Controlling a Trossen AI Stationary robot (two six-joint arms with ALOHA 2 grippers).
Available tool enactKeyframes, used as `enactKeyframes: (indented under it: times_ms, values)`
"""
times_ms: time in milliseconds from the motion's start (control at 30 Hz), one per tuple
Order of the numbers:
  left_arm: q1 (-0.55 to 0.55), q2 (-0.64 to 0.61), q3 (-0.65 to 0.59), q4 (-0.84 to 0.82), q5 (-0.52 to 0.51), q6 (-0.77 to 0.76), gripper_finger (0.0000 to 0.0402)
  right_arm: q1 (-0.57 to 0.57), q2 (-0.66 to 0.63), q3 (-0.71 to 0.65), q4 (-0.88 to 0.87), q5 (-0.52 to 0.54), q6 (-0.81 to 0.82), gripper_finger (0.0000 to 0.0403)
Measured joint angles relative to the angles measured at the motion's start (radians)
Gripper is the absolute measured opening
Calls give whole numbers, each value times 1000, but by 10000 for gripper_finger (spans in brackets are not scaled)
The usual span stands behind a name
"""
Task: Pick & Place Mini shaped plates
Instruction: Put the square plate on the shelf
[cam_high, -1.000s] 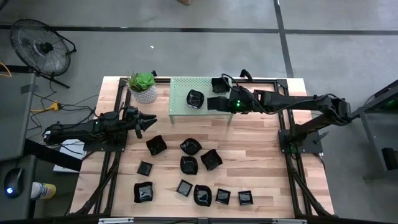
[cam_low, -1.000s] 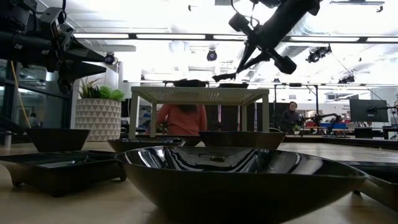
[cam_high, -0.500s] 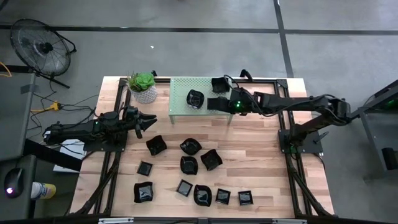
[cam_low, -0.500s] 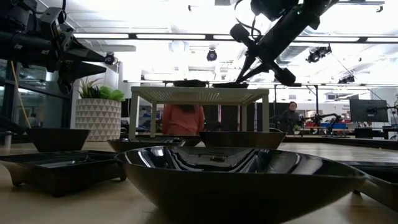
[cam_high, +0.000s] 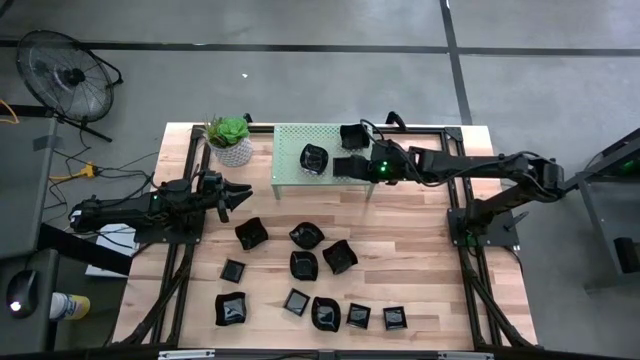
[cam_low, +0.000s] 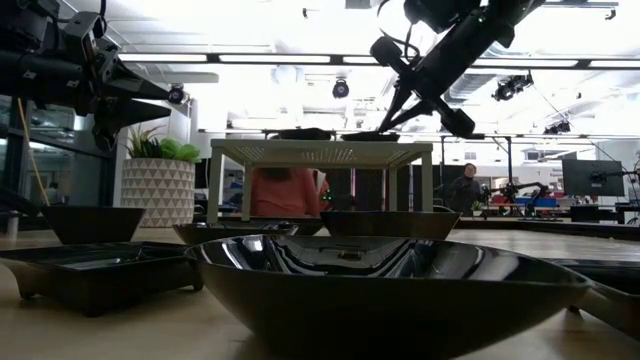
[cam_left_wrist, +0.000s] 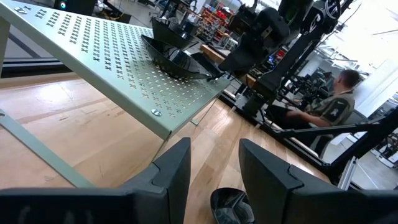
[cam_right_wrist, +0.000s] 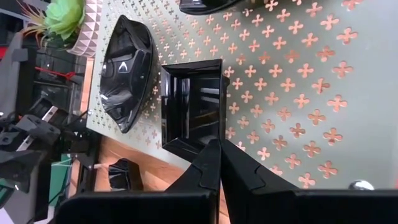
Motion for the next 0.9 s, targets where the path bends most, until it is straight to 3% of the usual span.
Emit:
enactKeyframes:
  times_ms: [533, 900]
  values:
    - [0, 0, 0, 0, 0, 0, 134, -11, 0, 1, -48, 9, -2, 2]
    - [0, 0, 0, 0, 0, 0, 134, -13, 0, 1, -50, -11, -22, 38]
